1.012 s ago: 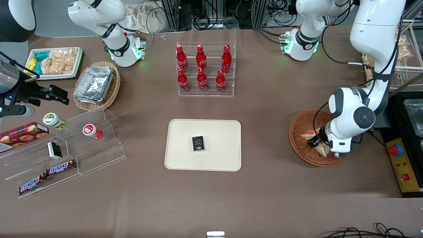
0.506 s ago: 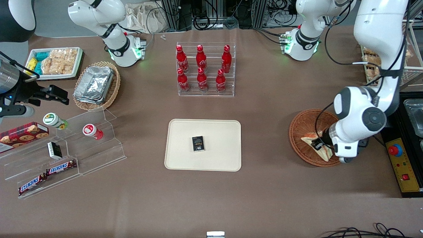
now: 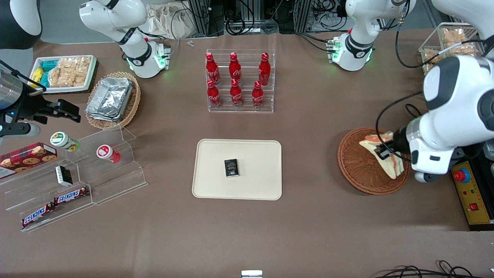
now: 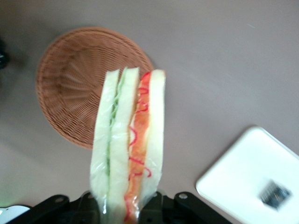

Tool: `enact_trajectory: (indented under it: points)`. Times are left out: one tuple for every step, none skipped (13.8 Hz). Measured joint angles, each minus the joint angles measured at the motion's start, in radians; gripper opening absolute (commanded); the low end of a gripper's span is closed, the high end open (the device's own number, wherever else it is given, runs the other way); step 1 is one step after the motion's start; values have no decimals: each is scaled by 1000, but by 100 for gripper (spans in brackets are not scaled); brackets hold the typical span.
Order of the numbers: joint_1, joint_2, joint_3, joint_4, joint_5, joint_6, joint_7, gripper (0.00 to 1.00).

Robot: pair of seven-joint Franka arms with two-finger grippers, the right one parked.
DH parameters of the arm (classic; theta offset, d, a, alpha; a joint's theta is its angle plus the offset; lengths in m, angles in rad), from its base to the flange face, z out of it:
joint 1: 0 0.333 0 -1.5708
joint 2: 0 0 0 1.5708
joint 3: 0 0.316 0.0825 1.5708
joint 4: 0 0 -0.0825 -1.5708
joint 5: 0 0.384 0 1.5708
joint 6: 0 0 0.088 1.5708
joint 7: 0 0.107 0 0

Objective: Place sandwich from basket to tray
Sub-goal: 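Lift the sandwich and carry it toward the cream tray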

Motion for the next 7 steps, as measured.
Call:
enact_trajectory:
  points:
    - [-1,8,-56,15,0,0,1,0]
    - [-4,27,-118,21,0,4,3,0]
    - [-7,56,-180,23,3,20,5,0]
    - [-13,96,-240,22,19,50,6,0]
    - [-24,143,-290,22,54,86,5,0]
    - [-44,193,-324,22,95,121,-1,0]
    - [-77,242,-337,23,135,164,-11,0]
